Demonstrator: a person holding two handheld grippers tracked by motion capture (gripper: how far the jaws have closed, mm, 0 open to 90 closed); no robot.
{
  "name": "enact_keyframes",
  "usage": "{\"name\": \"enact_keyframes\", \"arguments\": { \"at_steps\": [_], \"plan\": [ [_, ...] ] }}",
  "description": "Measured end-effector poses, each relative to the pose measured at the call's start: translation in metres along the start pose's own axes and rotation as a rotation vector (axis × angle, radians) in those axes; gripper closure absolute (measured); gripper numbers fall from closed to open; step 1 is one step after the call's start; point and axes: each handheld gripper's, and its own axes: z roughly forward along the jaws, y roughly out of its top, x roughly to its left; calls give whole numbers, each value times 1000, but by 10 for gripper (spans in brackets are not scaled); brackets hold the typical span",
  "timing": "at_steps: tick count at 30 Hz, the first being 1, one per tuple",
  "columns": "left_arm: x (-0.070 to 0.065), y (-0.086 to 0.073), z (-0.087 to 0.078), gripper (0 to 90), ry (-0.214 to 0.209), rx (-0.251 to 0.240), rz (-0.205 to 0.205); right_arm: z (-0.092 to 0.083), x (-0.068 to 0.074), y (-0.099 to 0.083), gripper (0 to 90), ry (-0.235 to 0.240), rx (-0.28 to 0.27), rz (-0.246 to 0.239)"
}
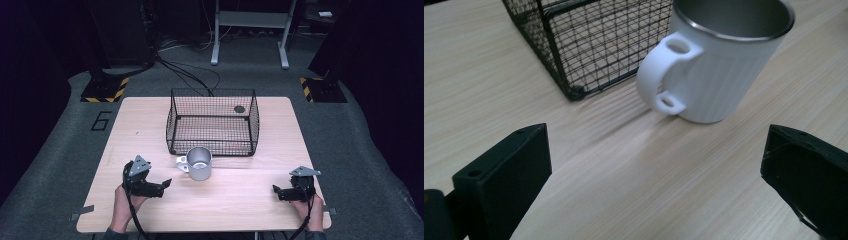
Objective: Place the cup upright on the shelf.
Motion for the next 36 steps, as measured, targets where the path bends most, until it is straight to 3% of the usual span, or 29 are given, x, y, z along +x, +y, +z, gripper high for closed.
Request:
{"name": "enact_keyframes", "arguments": {
  "at_steps": [3, 15, 25, 36],
  "plan": [
    [-6, 12, 1, 0, -13, -9, 34, 0, 0, 0, 4, 0, 0, 1],
    [-26, 44, 16, 1, -74, -50, 87, 0, 0, 0, 4, 0, 2, 2],
    [-32, 57, 43, 0, -116, -26, 102, 0, 0, 0, 4, 0, 2, 3],
    [-37, 64, 64, 0, -127, 4, 111, 0, 0, 0, 4, 1, 2, 3]
  ]
}}
